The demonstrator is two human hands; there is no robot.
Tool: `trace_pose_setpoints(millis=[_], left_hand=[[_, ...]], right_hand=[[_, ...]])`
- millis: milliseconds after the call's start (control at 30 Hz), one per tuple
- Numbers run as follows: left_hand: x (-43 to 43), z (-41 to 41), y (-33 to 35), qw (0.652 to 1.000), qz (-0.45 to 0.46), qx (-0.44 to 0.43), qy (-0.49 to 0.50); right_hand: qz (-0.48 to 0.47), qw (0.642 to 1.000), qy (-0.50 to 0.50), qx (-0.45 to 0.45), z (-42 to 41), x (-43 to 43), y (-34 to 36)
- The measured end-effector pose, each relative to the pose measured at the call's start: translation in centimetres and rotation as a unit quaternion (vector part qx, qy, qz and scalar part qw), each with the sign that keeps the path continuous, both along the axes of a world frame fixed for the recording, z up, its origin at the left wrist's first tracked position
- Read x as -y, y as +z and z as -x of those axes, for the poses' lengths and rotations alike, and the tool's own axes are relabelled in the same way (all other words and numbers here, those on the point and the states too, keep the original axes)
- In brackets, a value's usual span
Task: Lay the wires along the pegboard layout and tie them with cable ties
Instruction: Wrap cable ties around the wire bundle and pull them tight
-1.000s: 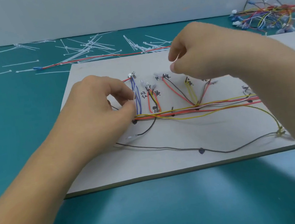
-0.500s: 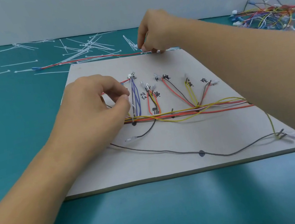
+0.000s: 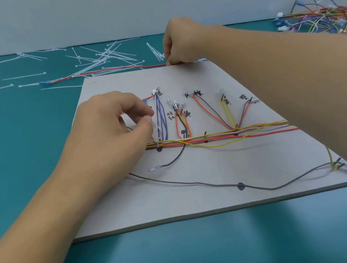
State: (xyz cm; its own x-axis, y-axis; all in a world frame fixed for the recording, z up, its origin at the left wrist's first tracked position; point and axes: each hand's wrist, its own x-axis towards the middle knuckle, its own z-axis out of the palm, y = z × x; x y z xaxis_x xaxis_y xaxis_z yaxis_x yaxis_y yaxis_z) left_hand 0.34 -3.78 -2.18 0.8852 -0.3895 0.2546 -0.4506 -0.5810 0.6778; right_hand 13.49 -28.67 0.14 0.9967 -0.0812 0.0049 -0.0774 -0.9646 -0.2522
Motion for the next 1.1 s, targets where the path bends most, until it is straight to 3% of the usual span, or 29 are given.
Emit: trace_pose_setpoints(millis=[200,467,900,1100], left_hand=[[0.0,0.0,0.0,1.000,0.001,-0.004,-0.004],[0.0,0.2,0.1,1.000,-0.006,0.006,-0.018],[-0.1,0.0,0.1,1.000,-0.013,0.006,-0.019],[-0.2,0.1,0.1,1.000,-0.015,0.003,-0.017]], right_hand=[[0.010,0.999,-0.015,0.031,-0.5,0.4,-0.6],[-0.083,0.991,-0.076,0.066,-1.3,2.1,-1.5],[-0.012,0.996,-0.073,0.055,-2.2,0.6,-1.6],[-0.056,0.984,-0.019,0.166,-0.4,0.5,0.5]])
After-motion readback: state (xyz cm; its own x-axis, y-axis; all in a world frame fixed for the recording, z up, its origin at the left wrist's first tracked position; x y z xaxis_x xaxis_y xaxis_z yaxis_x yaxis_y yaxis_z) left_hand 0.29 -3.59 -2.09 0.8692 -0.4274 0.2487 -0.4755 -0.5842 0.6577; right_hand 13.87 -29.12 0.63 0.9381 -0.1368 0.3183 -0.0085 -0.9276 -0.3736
